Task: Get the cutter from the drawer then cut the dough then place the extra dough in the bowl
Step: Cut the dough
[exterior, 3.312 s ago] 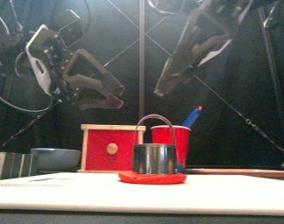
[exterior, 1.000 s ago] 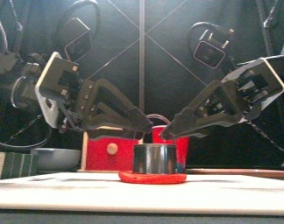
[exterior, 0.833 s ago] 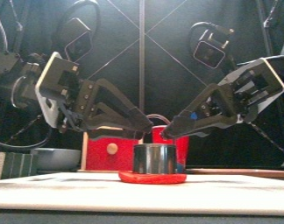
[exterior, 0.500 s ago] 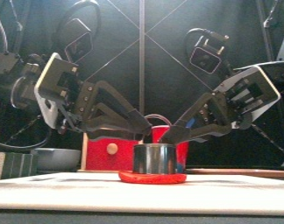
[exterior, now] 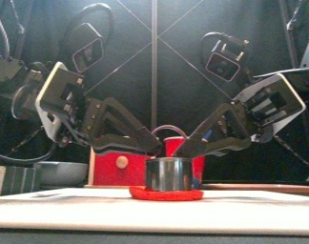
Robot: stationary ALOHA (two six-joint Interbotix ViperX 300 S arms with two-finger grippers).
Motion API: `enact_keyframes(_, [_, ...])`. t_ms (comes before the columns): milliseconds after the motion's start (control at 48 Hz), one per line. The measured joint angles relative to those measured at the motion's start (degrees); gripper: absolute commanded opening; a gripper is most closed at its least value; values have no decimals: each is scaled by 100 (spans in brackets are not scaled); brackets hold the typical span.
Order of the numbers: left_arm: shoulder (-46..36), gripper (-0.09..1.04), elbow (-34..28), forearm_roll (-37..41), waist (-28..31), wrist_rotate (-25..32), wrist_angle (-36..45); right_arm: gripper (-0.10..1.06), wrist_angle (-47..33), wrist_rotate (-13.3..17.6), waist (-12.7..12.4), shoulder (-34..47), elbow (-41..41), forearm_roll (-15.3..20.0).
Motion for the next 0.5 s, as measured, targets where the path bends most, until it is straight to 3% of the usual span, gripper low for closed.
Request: enact_keyframes(500, [44, 56, -105, -35, 18, -44, 940, 54, 79, 79, 35, 246, -35, 132])
